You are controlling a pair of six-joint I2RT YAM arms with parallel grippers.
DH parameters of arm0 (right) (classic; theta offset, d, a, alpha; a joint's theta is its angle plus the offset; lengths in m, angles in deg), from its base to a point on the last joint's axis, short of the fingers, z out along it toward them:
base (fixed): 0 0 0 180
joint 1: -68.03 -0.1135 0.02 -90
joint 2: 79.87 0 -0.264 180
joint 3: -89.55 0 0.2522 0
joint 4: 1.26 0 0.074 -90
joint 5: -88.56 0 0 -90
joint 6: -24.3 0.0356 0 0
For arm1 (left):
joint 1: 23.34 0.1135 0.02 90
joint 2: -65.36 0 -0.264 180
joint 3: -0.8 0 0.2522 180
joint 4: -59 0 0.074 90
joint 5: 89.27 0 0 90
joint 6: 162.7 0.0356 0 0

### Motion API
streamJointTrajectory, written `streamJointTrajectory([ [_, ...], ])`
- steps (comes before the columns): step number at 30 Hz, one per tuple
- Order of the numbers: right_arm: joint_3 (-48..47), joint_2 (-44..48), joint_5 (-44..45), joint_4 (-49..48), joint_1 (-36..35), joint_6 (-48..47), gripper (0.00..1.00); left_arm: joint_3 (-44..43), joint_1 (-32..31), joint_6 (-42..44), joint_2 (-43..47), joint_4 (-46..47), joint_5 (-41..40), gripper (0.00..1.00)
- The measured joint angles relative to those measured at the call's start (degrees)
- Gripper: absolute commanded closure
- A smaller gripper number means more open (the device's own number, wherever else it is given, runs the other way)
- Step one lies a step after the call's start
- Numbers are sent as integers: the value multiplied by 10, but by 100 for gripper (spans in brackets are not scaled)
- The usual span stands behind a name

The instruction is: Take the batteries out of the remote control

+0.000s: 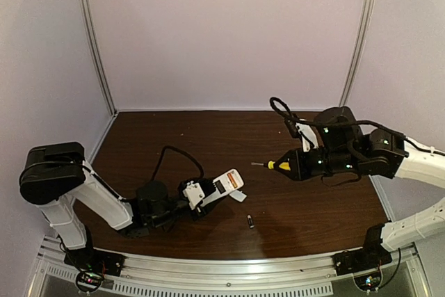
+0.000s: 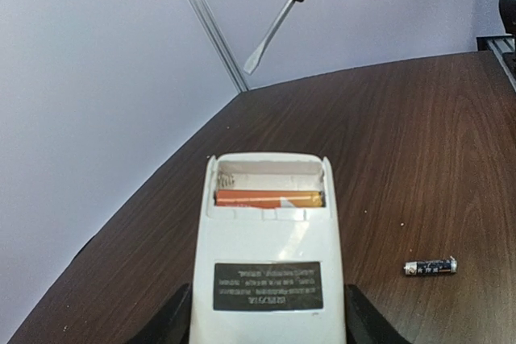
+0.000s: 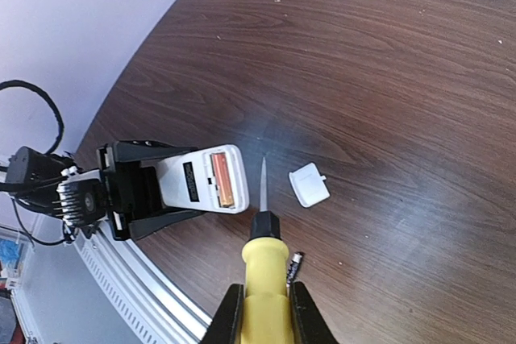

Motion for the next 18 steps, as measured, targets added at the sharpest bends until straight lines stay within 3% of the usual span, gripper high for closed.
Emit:
streamJointTrajectory([
  [5,-61,-35,2,66,0,-13,100,-13,0,10,4,-23,11,100],
  [10,-18,20,-49,55,-16,3,100,-18,1,20,5,-46,31,100],
  [18,47,21,-40,31,-83,33,100,-51,3,23,5,-115,68,100],
])
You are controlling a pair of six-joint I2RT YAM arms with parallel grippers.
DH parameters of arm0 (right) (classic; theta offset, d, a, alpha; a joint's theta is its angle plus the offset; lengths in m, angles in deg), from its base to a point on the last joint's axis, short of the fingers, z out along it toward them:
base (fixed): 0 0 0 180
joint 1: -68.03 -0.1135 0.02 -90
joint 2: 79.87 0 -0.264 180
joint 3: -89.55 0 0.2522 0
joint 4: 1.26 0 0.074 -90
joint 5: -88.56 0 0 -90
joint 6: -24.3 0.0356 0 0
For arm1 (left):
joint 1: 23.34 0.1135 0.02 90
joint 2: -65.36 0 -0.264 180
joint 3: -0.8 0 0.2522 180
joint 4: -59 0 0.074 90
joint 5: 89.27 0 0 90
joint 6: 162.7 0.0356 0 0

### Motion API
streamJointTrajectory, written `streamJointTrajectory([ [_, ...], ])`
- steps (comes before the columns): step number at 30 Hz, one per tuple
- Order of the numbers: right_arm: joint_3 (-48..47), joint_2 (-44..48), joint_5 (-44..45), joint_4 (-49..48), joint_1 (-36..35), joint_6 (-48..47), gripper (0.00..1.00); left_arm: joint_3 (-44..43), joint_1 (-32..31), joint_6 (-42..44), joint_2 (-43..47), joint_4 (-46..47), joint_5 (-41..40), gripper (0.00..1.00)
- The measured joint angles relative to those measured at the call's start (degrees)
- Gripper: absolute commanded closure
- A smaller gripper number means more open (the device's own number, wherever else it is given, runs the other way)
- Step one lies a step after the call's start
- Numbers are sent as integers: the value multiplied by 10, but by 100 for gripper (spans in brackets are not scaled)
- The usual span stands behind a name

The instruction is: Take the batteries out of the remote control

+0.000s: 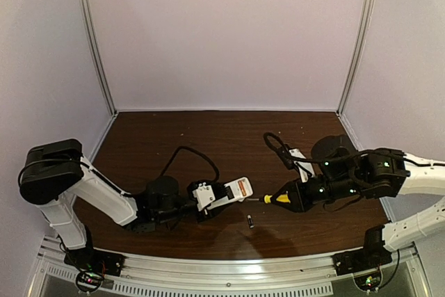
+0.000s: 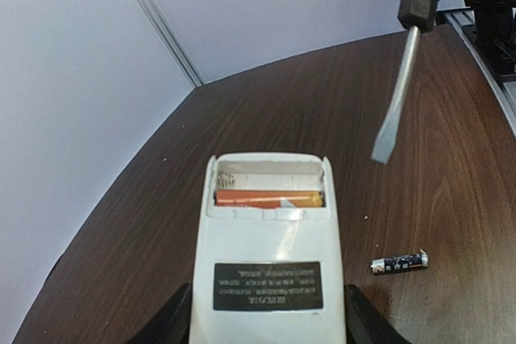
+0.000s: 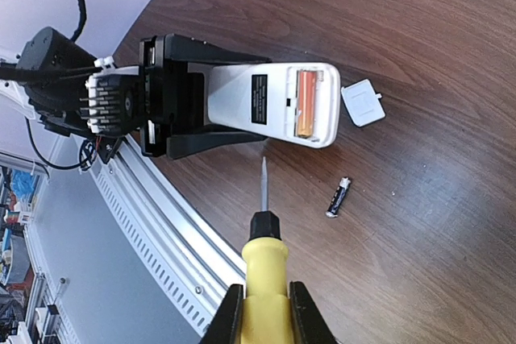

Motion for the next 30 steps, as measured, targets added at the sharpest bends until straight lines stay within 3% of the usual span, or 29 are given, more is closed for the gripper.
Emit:
streamJointTrajectory([
  [30,-7,-55,78,-16,-16,28,100,-22,2,12,0,-72,58,100],
])
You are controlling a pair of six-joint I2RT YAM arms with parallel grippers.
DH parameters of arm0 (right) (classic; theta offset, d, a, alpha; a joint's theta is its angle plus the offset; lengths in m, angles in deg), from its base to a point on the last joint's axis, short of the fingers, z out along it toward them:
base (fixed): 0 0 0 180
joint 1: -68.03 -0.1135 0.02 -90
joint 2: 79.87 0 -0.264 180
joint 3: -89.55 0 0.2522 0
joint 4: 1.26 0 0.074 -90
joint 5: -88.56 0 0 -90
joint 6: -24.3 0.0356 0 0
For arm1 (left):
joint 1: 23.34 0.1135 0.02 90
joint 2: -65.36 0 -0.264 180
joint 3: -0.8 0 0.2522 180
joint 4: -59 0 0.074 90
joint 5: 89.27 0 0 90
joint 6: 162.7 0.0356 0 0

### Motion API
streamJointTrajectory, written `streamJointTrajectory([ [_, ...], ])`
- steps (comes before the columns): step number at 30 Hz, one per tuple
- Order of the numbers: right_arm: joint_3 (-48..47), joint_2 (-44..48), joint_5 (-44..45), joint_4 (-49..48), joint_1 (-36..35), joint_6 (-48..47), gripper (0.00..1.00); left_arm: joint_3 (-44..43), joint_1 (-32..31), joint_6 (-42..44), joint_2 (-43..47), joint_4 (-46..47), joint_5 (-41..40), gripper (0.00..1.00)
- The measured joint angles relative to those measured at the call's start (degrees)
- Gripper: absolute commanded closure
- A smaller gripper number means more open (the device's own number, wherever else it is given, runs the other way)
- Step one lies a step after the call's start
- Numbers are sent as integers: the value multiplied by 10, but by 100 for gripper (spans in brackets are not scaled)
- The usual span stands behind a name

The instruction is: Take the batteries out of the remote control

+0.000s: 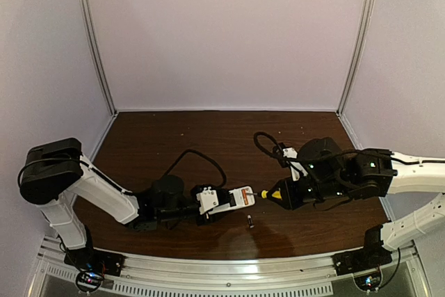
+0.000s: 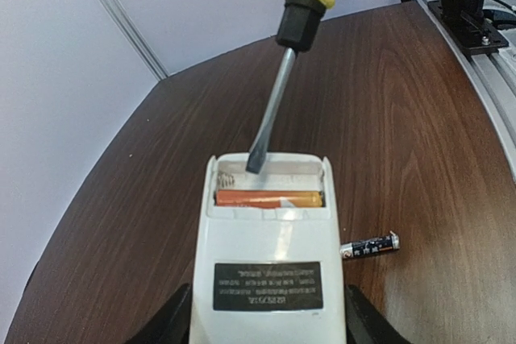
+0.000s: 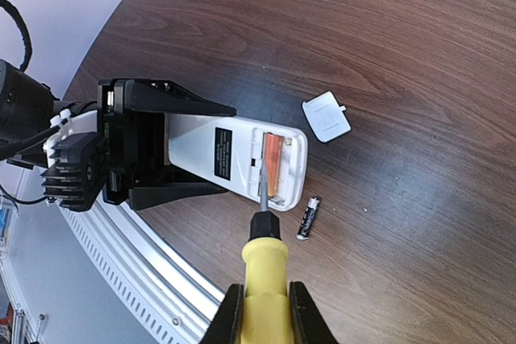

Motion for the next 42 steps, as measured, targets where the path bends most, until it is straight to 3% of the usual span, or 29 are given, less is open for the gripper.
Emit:
streamJointTrajectory([
  [42,28,-19,0,-9,-13,27,100,-5,0,0,0,-20,5,100],
])
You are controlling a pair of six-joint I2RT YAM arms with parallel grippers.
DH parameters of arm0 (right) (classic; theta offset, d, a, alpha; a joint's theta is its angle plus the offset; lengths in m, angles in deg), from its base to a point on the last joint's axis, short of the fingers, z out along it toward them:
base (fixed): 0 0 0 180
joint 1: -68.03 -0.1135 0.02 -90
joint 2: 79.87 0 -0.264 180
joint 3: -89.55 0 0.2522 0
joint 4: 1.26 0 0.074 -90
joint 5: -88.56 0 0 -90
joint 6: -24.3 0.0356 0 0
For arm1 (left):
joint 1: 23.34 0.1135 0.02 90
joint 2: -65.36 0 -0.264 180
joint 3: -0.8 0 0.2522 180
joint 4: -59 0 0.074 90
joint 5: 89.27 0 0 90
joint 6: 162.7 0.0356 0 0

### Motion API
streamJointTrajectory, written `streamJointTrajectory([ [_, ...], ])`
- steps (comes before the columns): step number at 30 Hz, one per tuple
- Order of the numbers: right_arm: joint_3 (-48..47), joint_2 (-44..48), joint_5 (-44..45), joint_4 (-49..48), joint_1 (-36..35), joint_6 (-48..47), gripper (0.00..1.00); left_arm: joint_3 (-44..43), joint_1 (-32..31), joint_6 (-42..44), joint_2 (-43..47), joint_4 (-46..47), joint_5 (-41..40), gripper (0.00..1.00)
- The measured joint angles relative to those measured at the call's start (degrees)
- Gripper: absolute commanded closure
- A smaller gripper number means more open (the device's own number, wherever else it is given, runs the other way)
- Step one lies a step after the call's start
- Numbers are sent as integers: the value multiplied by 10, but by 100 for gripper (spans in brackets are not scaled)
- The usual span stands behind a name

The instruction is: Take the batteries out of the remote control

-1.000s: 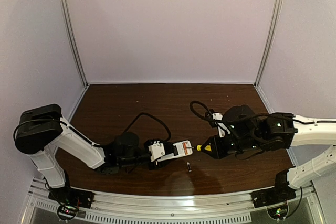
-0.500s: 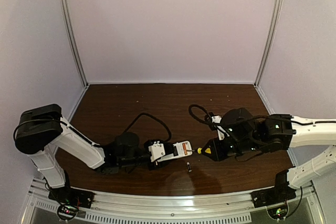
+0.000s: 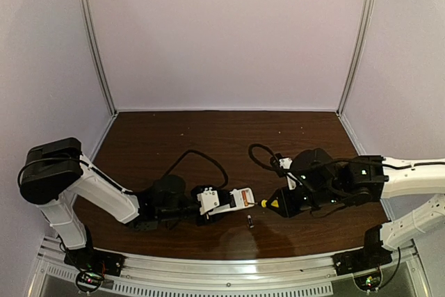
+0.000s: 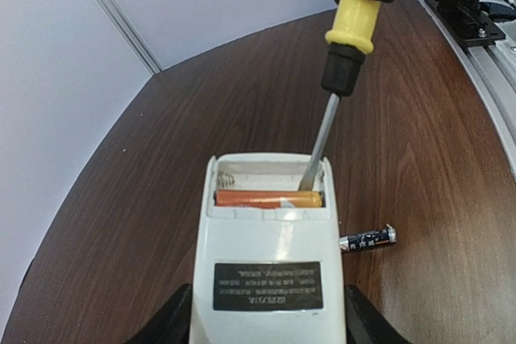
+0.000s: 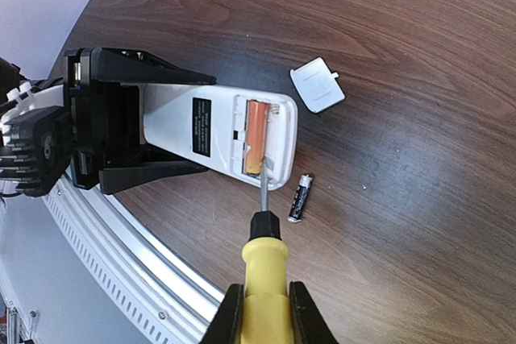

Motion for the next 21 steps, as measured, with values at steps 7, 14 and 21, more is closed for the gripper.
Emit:
streamJointTrajectory([
  [7,4,-2,-1,-5,0,0,100,-1,1,0,0,-7,3,100],
  [14,16,19,3,-15,0,4,100,-2,1,0,0,-3,7,100],
  [21,21,17,3,-29,0,7,100,-2,1,0,0,-8,6,100],
])
